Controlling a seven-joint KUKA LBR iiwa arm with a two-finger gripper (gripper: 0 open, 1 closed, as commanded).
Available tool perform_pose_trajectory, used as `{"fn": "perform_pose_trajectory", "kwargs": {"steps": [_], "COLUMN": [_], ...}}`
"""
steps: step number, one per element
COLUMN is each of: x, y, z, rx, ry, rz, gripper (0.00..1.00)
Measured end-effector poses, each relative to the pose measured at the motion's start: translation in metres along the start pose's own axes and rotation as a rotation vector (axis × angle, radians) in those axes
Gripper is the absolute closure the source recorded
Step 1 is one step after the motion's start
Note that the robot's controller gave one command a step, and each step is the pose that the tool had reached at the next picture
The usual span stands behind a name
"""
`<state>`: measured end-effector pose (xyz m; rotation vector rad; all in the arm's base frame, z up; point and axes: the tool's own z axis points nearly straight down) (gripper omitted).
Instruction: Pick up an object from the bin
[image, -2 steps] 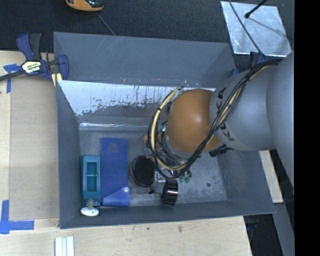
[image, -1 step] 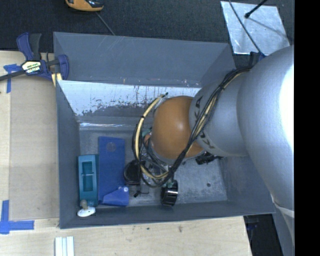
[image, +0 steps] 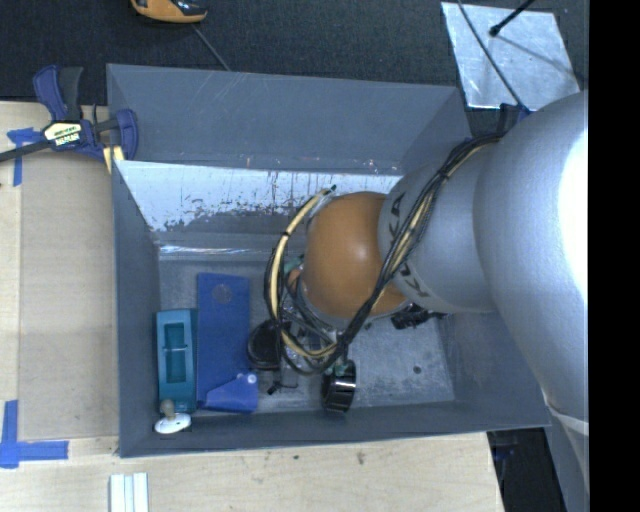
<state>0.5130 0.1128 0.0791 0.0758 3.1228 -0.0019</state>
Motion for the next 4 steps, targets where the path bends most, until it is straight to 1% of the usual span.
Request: {"fn": "perform_pose_trajectory", "kwargs": {"steps": [1, 2, 3, 4], "x": [-0.009, 0.023, 0.023, 0.012], "y": [0.002, 0.001, 0.001, 0.003], "z": [0.001, -0.101, -0.101, -0.147], "rx": [0.003, -0.001, -0.001, 0.0], "ry": [0.021, 0.018, 0.018, 0.023], "rz": [0.003, -0.002, -0.001, -0.01], "gripper": [1.0, 1.0, 1.0, 1.0]}}
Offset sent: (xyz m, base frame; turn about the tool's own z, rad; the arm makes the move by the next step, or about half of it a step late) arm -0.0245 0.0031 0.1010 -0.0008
